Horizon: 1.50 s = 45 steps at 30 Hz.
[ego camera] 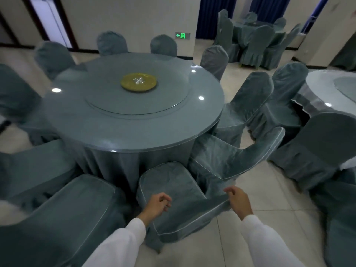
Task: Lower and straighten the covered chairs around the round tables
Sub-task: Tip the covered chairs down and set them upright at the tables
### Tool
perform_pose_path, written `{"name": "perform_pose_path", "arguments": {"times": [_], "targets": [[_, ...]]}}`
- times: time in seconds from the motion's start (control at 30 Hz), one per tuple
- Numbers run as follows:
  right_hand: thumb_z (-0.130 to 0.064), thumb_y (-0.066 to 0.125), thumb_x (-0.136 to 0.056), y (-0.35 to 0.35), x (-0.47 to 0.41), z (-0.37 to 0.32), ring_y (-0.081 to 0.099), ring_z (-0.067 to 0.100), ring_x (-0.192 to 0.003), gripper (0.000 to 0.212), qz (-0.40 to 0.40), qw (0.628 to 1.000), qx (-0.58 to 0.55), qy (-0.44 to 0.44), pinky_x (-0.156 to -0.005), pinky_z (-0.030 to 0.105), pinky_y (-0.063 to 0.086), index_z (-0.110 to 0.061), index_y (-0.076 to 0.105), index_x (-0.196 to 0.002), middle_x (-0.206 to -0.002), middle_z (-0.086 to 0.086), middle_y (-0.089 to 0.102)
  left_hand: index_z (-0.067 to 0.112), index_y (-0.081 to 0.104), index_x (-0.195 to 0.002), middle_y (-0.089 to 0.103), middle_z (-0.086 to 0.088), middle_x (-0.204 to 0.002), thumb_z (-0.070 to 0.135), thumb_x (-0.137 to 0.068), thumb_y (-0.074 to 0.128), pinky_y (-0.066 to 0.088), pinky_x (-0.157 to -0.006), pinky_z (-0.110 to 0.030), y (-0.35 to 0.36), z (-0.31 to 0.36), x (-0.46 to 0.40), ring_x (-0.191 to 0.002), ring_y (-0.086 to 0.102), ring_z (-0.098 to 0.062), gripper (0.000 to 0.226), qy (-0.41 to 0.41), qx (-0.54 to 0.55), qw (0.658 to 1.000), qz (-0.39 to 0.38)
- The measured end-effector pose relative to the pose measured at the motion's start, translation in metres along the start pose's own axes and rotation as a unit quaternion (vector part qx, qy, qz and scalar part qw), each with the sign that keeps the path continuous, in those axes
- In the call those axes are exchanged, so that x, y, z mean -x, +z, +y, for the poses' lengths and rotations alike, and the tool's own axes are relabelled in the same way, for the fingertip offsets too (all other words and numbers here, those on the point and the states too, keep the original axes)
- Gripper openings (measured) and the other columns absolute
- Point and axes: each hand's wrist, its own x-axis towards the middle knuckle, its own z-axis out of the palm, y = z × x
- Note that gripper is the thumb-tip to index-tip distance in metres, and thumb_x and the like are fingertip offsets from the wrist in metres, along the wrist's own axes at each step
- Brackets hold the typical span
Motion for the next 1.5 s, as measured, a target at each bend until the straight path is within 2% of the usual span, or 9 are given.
{"name": "perform_pose_path", "arguments": {"times": [0.07,0.2,0.37,0.57,0.73,0.87,1.2,1.37,1.5], "targets": [[-0.027,0.046,-0.105,-0.002,-0.017,0.020,0.065,0.020,-0.094,0.026,-0.048,0.997,0.057,-0.008,-0.095,0.046,0.054,-0.030,0.071,-0.099,-0.102,-0.003,0.069,0.019,0.061,-0.094,0.066,-0.006,-0.093,-0.017,-0.088,0.034,0.043,-0.051,-0.015,0.016,-0.001,0.007,-0.075,0.060,-0.014,0.045,-0.006,-0.034,0.999,-0.035],[-0.033,0.052,-0.103,-0.005,-0.034,0.029,0.065,0.020,-0.080,0.028,-0.112,0.988,0.091,-0.055,-0.084,0.041,0.055,-0.024,0.068,-0.083,-0.085,-0.003,0.069,0.026,0.054,-0.127,0.055,0.001,-0.125,-0.003,-0.076,0.055,0.047,-0.089,-0.014,0.042,0.001,0.025,-0.120,0.052,-0.014,0.059,-0.007,-0.158,0.977,-0.141],[-0.038,0.057,-0.100,0.001,-0.054,0.042,0.064,0.017,-0.079,0.027,-0.167,0.976,0.104,-0.088,-0.081,0.039,0.055,-0.031,0.063,-0.074,-0.082,-0.005,0.068,0.033,0.034,-0.151,0.043,0.005,-0.150,0.016,-0.077,0.082,0.041,-0.107,-0.025,0.069,0.015,0.035,-0.134,0.044,-0.015,0.090,-0.028,-0.234,0.953,-0.193],[-0.025,0.055,-0.092,0.007,-0.063,0.043,0.053,0.025,-0.065,0.032,-0.151,0.983,0.090,-0.043,-0.067,0.036,0.050,-0.011,0.055,-0.064,-0.071,0.012,0.064,0.030,0.053,-0.142,0.058,-0.001,-0.141,0.010,-0.083,0.069,0.044,-0.098,-0.026,0.093,0.026,0.036,-0.127,0.055,-0.023,0.065,0.031,-0.328,0.941,-0.080],[-0.023,0.055,-0.091,0.018,-0.062,0.033,0.052,0.034,-0.075,0.035,-0.122,0.988,0.083,-0.041,-0.069,0.039,0.047,-0.012,0.048,-0.058,-0.068,0.015,0.057,0.030,0.072,-0.116,0.069,0.008,-0.103,0.011,-0.080,0.065,0.048,-0.079,-0.023,0.097,0.016,0.028,-0.107,0.068,-0.020,0.040,0.049,-0.281,0.958,0.015],[-0.023,0.053,-0.094,0.023,-0.062,0.022,0.052,0.030,-0.080,0.035,-0.143,0.986,0.077,-0.048,-0.073,0.039,0.048,-0.017,0.047,-0.060,-0.071,0.011,0.058,0.035,0.067,-0.126,0.070,0.004,-0.119,0.015,-0.085,0.062,0.049,-0.090,-0.028,0.084,0.016,0.021,-0.112,0.065,-0.023,0.046,0.026,-0.287,0.957,0.042],[-0.028,0.055,-0.092,0.010,-0.052,0.000,0.061,0.029,-0.068,0.030,-0.159,0.968,0.182,-0.061,-0.069,0.034,0.053,-0.011,0.061,-0.069,-0.069,0.006,0.062,0.037,0.062,-0.133,0.066,0.000,-0.131,0.008,-0.084,0.055,0.049,-0.101,-0.034,0.069,0.007,0.016,-0.122,0.060,-0.026,0.057,0.034,-0.306,0.951,-0.020],[-0.036,0.053,-0.097,0.010,-0.031,-0.012,0.070,0.026,-0.084,0.025,-0.137,0.944,0.292,-0.071,-0.080,0.037,0.058,-0.016,0.065,-0.088,-0.089,0.005,0.069,0.032,0.059,-0.137,0.064,-0.002,-0.133,0.005,-0.083,0.054,0.047,-0.100,-0.027,0.055,-0.003,0.017,-0.123,0.059,-0.025,0.060,0.052,-0.326,0.939,-0.091],[-0.031,0.051,-0.097,0.016,-0.022,-0.039,0.070,0.029,-0.094,0.023,-0.109,0.935,0.326,-0.092,-0.087,0.039,0.056,-0.015,0.067,-0.104,-0.102,0.005,0.071,0.026,0.055,-0.141,0.060,0.002,-0.138,0.013,-0.079,0.074,0.046,-0.102,-0.027,0.031,0.004,0.021,-0.123,0.058,-0.020,0.065,0.049,-0.316,0.939,-0.129]]}}
